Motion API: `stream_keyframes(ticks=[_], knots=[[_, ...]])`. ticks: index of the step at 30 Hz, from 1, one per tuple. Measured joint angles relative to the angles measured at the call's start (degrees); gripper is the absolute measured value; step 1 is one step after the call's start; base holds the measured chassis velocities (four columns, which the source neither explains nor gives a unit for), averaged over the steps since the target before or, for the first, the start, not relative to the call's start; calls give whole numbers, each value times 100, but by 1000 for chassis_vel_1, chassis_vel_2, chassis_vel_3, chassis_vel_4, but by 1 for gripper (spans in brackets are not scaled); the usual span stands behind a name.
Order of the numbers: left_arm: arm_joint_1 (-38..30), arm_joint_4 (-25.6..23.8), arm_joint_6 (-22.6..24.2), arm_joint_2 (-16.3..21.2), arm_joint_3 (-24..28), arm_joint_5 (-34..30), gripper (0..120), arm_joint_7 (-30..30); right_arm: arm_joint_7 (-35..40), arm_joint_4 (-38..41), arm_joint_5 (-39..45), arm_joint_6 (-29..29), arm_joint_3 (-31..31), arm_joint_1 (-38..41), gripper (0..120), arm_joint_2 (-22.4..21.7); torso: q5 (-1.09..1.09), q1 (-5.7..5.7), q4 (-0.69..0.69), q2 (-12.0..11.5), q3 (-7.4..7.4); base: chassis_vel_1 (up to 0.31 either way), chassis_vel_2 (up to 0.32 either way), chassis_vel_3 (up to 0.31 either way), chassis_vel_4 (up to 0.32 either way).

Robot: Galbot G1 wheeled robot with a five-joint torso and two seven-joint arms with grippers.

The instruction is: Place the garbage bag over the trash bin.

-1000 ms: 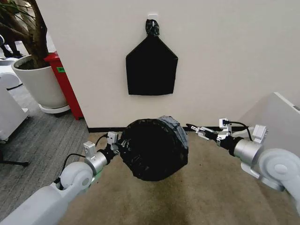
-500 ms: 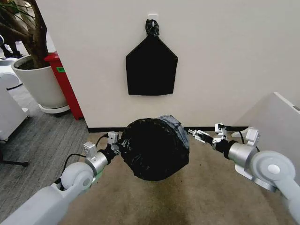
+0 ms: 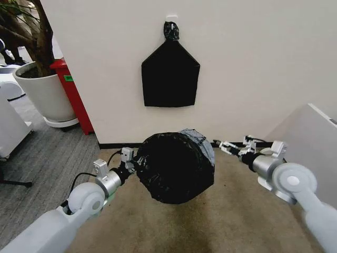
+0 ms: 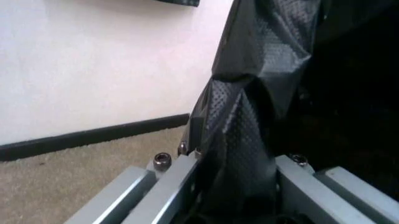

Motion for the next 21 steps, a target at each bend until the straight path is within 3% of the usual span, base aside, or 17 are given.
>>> stream_keyframes(ticks=[3, 9, 21], knots=[[-29, 15, 6, -5, 24, -4, 0, -1, 21, 448, 252, -55, -35, -63, 100, -124, -2, 0, 0, 0, 0, 0, 0, 0, 0], [-73, 25, 21, -29, 57, -1, 0, -4, 89, 541, 58, -68, -348, -74, 100, -46, 0, 0, 0, 0, 0, 0, 0, 0, 0], [1, -124, 36, -39, 19, -12, 0, -38, 149, -357, -281, -71, -628, 268, 100, 108, 1, 0, 1, 0, 0, 0, 0, 0, 0]])
